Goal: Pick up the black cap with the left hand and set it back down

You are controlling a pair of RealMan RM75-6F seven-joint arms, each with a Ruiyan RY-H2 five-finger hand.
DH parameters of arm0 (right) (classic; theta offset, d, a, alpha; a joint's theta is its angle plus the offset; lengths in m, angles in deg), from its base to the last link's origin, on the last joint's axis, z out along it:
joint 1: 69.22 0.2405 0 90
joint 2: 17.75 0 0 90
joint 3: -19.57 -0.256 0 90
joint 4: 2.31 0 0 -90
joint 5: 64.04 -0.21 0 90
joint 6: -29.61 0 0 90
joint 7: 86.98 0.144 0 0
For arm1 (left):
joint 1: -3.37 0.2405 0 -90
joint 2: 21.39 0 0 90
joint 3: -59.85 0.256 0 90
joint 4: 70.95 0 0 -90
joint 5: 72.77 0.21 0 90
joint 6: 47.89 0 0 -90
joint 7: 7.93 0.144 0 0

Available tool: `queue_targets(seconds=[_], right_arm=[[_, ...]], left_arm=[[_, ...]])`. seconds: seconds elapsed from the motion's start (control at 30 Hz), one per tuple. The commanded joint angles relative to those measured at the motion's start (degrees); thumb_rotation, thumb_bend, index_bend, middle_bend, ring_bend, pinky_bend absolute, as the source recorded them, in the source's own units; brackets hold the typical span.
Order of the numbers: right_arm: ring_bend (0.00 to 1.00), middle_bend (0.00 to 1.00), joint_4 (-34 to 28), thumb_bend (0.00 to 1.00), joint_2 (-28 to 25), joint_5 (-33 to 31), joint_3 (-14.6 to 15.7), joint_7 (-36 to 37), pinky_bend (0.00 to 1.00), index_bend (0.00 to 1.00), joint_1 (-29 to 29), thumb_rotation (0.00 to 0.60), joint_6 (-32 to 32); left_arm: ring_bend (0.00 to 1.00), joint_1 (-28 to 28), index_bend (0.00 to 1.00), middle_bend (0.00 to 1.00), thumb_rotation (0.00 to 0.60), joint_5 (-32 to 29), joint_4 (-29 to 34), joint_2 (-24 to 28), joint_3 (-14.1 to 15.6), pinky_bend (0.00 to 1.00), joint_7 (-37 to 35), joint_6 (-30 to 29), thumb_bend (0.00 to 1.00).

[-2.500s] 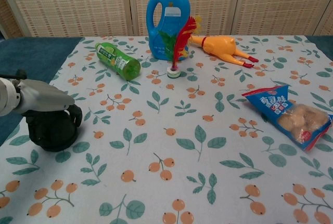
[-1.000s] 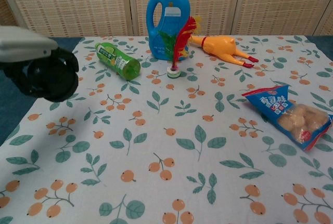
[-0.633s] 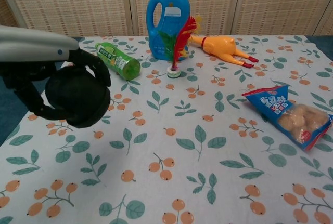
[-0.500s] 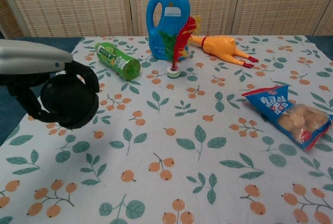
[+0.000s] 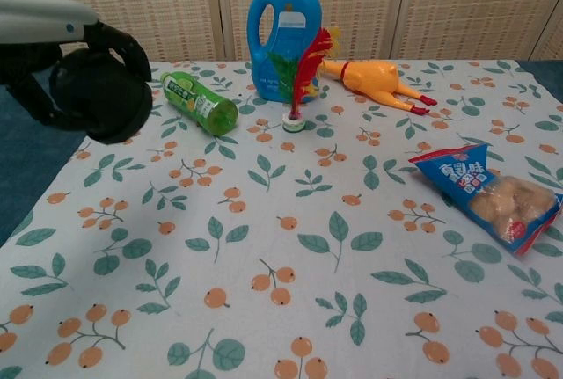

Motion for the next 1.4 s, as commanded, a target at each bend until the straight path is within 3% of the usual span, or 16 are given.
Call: queue_targets(seconds=[0.03,0.17,0.2,0.27,0.37,0.5,0.63,0.73,0.9,1.17,1.27,1.4], right_arm=[[0.00,0.00,0.0,0.12,0.0,0.0,0.0,0.0,0.00,0.00,0.0,0.526,-0.1],[0.00,0.00,0.0,0.12,0.1,-0.2,0.0,-0.2,0.00,0.00,0.2,0.525,-0.4],[0.00,0.00,-0.1,0.12,0.1,-0.4,-0.1,-0.3,0.00,0.00,0.0,0.526,0.0],[0.00,0.00,-0.1,0.12,0.2,-0.6,-0.2,-0.7,0.00,0.00,-0.1,0.525,0.2],[0.00,0.00,-0.2,0.12,0.3,-0.8,-0.3,-1.0,0.00,0.00,-0.1,0.526,0.1],[0.00,0.00,-0.2,0.12,0.5,-1.2,-0.4,-1.4,0.00,0.00,0.0,0.526,-0.3],[0.00,0.00,-0.3,0.12,0.7,-1.2,-0.3,-1.9,0.00,0.00,0.2,0.525,-0.9],[0.00,0.00,-0.4,0.12,0.8,-1.2,-0.2,-2.1,0.00,0.00,0.2,0.525,-0.9],[0.00,0.00,-0.3,0.12,0.9,-2.1,-0.6,-2.4,0.00,0.00,0.2,0.526,-1.1],[0.00,0.00,-0.4,0.12,1.1,-2.4,-0.6,-3.0,0.00,0.00,0.6,0.526,-1.9],[0.00,0.00,-0.4,0.12,1.1,-2.3,-0.5,-3.0,0.00,0.00,0.5,0.527,-1.8],[0.00,0.00,-0.5,0.12,0.9,-2.1,-0.5,-2.8,0.00,0.00,0.3,0.525,-1.2]], left_arm=[[0.68,1.2,0.72,0.80,0.600,-4.1,-14.1,-6.4,2.0,0.85,-1.8,6.0,0.68],[0.68,1.9,0.72,0.80,0.600,-2.2,-15.2,-6.5,0.8,0.85,-3.3,4.5,0.68],[0.68,1.4,0.72,0.80,0.600,2.5,-10.0,-3.5,-2.2,0.85,-4.1,1.3,0.68],[0.68,1.2,0.72,0.80,0.600,6.1,-2.8,1.9,-4.1,0.85,-3.6,-0.5,0.68],[0.68,0.7,0.72,0.80,0.600,8.4,0.7,4.2,-5.5,0.85,-3.1,-0.8,0.68],[0.68,0.7,0.72,0.80,0.600,6.0,-3.5,1.0,-1.5,0.85,-2.7,5.1,0.68],[0.68,-0.1,0.72,0.80,0.600,-2.1,-17.3,-9.1,3.2,0.85,-1.6,13.2,0.68],[0.68,-1.0,0.71,0.79,0.600,-5.2,-22.6,-12.9,4.4,0.84,1.2,14.1,0.68],[0.67,-2.4,0.70,0.78,0.600,-9.1,-22.3,-14.0,4.3,0.82,3.8,13.5,0.68],[0.61,-7.2,0.67,0.72,0.600,-19.8,-24.6,-16.9,7.1,0.76,11.4,14.9,0.69],[0.57,-8.1,0.56,0.64,0.600,-22.2,-23.8,-16.8,8.0,0.73,12.5,14.6,0.66],[0.27,-8.6,0.27,0.27,0.600,-22.8,-22.2,-15.7,7.7,0.55,11.1,14.2,0.57]])
